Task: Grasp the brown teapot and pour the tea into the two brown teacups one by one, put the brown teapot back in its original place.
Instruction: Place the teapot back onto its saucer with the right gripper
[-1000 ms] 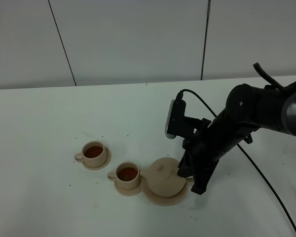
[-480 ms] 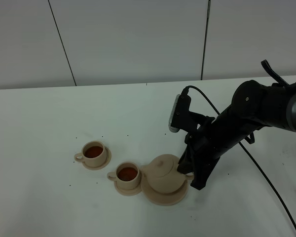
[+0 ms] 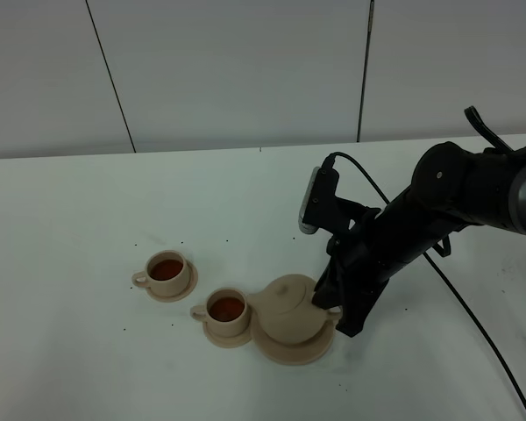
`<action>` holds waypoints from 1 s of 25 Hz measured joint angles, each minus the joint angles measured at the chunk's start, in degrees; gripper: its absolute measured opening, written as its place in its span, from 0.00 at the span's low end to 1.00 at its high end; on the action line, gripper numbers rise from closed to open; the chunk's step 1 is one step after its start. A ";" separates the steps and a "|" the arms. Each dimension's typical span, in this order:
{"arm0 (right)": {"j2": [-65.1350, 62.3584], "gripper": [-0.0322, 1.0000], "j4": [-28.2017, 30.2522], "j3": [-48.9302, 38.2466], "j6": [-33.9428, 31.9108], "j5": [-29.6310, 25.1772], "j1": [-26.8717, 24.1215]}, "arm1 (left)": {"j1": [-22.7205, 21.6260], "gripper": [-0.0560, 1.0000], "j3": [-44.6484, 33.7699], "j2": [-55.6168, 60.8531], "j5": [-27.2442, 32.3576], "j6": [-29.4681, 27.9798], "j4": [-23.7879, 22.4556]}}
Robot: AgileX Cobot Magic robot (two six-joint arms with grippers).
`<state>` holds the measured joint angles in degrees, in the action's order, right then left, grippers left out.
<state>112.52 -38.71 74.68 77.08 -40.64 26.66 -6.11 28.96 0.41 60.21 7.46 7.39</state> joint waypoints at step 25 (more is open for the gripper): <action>1.27 0.12 -2.47 0.00 0.89 -1.11 -0.05 | 0.00 0.28 0.00 0.00 0.00 0.00 0.00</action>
<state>113.80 -41.18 74.68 77.97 -41.75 26.61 -6.11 28.96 0.41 60.21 7.46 7.39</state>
